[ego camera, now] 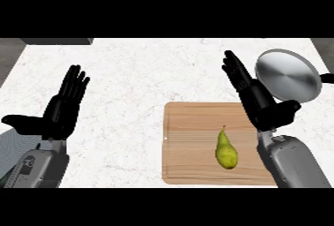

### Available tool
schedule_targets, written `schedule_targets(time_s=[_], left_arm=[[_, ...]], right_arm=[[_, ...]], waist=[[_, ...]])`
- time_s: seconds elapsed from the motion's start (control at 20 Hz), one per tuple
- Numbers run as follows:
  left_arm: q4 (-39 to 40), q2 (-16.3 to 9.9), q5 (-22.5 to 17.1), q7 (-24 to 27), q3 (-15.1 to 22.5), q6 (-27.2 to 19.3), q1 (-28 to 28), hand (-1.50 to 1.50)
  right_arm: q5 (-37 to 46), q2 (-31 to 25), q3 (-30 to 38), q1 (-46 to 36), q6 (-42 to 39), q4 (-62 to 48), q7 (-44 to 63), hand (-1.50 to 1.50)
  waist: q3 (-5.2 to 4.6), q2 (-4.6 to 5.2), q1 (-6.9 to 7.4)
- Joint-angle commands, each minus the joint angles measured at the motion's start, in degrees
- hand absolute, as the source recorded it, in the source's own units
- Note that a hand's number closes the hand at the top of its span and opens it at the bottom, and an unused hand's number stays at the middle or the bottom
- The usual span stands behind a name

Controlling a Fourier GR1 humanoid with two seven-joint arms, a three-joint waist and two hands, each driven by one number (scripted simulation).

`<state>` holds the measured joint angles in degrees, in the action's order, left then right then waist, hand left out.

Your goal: Pick the pear from the cutting board and place it in the pan

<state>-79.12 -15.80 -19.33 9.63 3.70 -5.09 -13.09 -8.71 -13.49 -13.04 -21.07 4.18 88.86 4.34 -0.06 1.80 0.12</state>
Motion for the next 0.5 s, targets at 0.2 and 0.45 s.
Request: schedule_targets(time_s=[0.2,0.45], left_arm=[[1.17,-4.05,6.09,-3.43,-0.56,-5.02,-3.01,0.0],[0.49,-3.55,6.91,-7.15,0.64,-6.11,0.81,0.0]], right_arm=[[-14.7,-3.09,-4.03,4.72,-26.7,-13.15,-0.43,1.5],[-0.17,-13.63,-0.22,12.54,-24.91,-17.4,-20.55,-1.5]], waist=[[0.53,-0.43,2.04],[0.23,-1.77,-0.55]])
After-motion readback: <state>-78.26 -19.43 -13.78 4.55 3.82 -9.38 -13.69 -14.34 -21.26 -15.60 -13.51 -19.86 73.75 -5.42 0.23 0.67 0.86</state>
